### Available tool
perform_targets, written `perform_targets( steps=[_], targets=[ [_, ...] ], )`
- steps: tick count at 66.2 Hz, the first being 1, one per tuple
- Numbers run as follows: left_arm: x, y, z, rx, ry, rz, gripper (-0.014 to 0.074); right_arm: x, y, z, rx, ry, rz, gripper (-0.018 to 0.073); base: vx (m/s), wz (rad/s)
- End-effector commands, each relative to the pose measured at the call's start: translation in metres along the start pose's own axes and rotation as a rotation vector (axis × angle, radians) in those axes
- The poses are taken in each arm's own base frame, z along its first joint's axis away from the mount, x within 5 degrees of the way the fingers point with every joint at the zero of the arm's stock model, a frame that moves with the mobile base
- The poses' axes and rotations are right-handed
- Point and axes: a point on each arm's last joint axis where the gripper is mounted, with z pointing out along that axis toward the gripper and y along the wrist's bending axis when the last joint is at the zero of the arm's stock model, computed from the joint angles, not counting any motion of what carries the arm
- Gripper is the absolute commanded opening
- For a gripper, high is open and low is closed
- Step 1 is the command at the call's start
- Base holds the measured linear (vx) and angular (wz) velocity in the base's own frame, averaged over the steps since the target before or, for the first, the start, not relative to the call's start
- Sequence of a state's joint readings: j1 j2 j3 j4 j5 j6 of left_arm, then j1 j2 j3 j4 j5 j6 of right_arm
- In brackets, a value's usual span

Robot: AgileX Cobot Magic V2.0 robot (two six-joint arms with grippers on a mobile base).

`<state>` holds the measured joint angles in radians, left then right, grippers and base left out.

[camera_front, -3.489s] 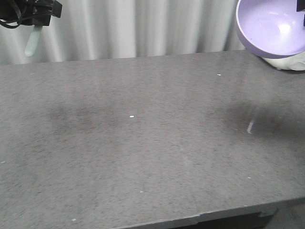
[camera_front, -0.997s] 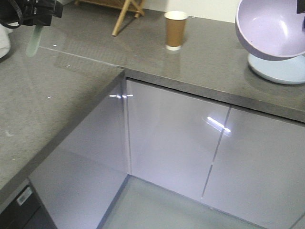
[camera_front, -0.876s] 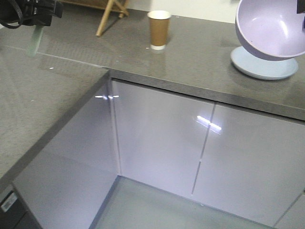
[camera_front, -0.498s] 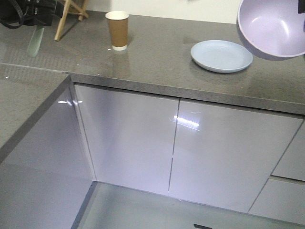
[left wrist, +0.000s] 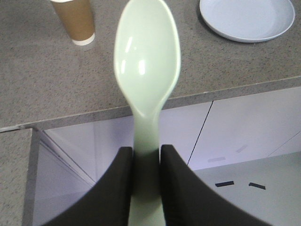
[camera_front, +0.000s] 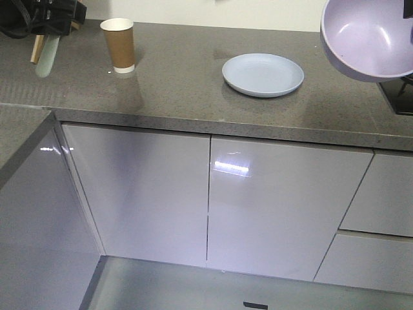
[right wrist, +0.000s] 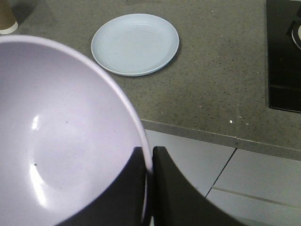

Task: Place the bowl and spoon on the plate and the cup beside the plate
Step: 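Drive the base, holding spoon and bowl, to the counter with the blue plate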

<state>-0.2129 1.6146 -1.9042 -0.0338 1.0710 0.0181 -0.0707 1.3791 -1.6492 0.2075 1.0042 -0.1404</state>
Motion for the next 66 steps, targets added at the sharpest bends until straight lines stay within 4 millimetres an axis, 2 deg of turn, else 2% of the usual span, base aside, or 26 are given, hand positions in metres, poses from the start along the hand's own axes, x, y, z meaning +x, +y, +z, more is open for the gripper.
perform_targets(
  steps=[1, 66],
  targets=[
    [-0.0129, -0.0023, -0.0297, 0.008, -0.137, -0.001, -0.0006, -0.0129, 0.0028, -0.0221, 0.004, -0.131, -0.007, -0.0006, 0.04, -0.15],
    [-0.0129, -0.0023, -0.0297, 0.008, -0.137, -0.001, -0.0006, -0.0129, 0.0028, -0.0221, 0.004, -0.131, -0.007, -0.0006, 0.07, -0.11]
  ],
)
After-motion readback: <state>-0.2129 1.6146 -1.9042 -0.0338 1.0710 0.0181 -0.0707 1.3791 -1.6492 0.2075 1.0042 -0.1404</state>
